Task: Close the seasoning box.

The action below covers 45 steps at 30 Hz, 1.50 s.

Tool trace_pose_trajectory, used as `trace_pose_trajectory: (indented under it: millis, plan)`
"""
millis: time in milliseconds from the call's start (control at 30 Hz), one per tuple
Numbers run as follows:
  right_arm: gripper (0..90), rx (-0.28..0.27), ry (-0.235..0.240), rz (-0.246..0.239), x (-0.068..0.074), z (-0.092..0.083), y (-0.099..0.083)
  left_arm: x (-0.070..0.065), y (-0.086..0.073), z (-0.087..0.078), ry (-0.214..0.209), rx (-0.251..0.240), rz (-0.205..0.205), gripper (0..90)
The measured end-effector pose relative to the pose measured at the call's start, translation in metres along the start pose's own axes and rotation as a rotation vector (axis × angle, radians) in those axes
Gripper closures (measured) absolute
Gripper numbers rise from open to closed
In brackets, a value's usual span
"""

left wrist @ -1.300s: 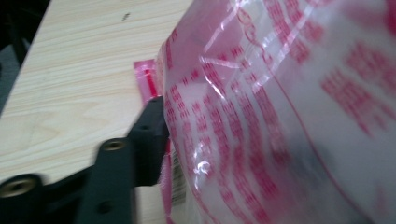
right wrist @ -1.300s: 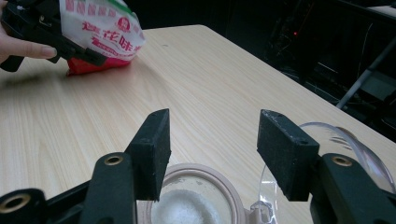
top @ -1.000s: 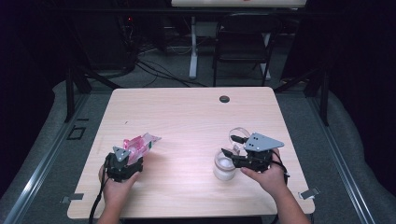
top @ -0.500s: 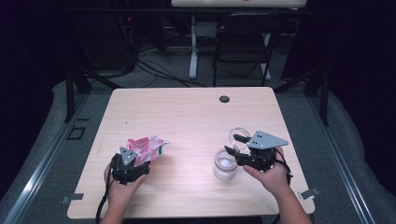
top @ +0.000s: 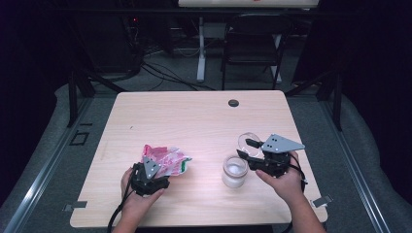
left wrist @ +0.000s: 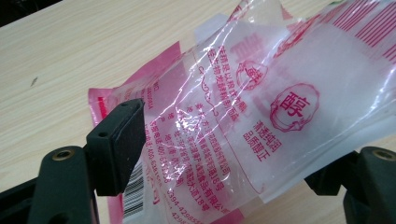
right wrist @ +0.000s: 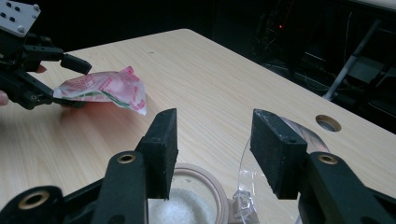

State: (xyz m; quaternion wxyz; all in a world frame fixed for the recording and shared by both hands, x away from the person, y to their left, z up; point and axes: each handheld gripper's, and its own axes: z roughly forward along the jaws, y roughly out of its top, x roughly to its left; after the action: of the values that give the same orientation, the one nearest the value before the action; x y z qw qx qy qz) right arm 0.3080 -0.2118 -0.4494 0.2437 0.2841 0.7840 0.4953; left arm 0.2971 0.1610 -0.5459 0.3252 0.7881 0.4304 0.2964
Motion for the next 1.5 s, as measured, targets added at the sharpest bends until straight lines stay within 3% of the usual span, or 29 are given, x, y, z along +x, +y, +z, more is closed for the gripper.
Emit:
trace_pose_trajectory:
  millis: [67, 233, 500, 700, 900, 1200, 1500]
  plan:
    - [50.5, 0.005, -0.001, 0.0, 0.0, 0.001, 0.0, -0.001, 0.002, -0.001, -0.018, -0.006, -0.001, 22.0]
    - [47.3, 0.012, -0.007, -0.001, 0.0, 0.002, -0.001, -0.005, 0.006, -0.006, -0.014, -0.024, 0.015, 18.4]
    - [45.7, 0.001, -0.026, 0.012, -0.004, -0.001, 0.0, -0.016, 0.014, -0.014, -0.064, -0.038, 0.043, 18.6]
    - [47.8, -0.002, -0.05, 0.02, -0.008, -0.009, 0.003, -0.024, 0.02, -0.018, -0.1, -0.045, 0.035, 20.5]
    - [54.4, -0.01, -0.104, 0.049, -0.016, -0.02, 0.005, -0.032, 0.026, -0.022, -0.14, -0.068, 0.033, 20.8]
    - [65.8, -0.022, -0.161, 0.111, -0.033, -0.031, -0.001, -0.04, 0.032, -0.025, -0.175, -0.063, 0.028, 21.7]
    - [82.1, -0.015, -0.176, 0.134, -0.041, -0.037, -0.003, -0.043, 0.036, -0.03, -0.187, -0.079, 0.026, 24.1]
